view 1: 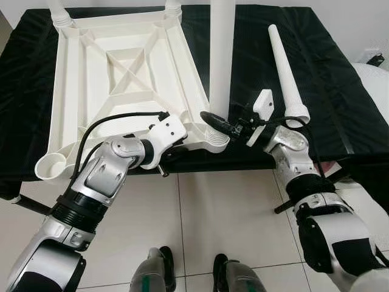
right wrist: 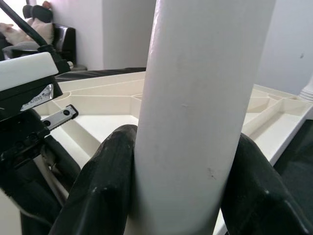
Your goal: Building children table
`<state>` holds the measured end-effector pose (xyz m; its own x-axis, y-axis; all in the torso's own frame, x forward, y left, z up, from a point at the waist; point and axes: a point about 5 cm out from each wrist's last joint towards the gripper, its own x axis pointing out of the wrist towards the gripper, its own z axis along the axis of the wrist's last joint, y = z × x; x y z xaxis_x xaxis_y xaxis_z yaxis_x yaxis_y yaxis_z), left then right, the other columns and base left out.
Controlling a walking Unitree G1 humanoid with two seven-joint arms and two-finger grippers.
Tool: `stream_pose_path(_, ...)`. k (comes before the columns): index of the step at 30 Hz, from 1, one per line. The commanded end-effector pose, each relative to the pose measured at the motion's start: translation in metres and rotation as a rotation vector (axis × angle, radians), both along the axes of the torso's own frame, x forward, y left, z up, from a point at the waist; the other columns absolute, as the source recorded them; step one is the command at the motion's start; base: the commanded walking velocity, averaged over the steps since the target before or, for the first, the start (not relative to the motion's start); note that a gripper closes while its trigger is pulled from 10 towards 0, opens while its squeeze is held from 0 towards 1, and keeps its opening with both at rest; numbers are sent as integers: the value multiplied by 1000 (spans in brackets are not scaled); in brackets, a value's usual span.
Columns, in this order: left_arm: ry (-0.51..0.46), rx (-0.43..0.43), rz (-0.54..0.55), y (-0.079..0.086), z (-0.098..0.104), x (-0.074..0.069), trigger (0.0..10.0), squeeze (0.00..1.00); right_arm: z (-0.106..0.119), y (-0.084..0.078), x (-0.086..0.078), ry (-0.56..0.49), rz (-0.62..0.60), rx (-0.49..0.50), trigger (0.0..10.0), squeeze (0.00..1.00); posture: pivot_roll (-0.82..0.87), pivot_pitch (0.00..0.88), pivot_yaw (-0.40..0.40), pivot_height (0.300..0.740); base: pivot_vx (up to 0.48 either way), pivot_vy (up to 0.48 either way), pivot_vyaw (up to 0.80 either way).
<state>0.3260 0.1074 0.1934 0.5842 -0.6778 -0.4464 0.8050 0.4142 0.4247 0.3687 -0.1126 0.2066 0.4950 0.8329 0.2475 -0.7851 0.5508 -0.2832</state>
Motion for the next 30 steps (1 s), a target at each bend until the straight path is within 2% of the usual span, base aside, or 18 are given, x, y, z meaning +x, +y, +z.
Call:
stream_pose_path(1,-31,-4,-93,-13,9,-8,10000,0,-32,-20,2,149,-149,4,10000,0,-51,243,-5,740,0,0,0)
stream_pose_path(7,-29,-3,-96,-13,10,-9,10000,0,-31,-23,2,164,-156,56,10000,0,-50,246,-3,740,0,0,0)
stream_pose_path(17,-31,0,-99,-14,10,-8,10000,0,-26,-23,-4,172,-73,165,10000,0,-55,249,4,740,0,0,0)
stream_pose_path(23,-31,0,-102,-15,10,-8,10000,0,-25,-21,-7,159,-56,172,10000,0,-57,251,8,740,0,0,0)
stream_pose_path(26,-31,0,-102,-15,11,-7,10000,0,-24,-14,-12,151,-10,162,10000,0,-58,250,8,740,0,0,0)
stream_pose_path(30,-33,1,-101,-15,11,-7,10000,0,-24,-12,-14,146,-1,159,10000,0,-58,249,7,740,0,0,0)
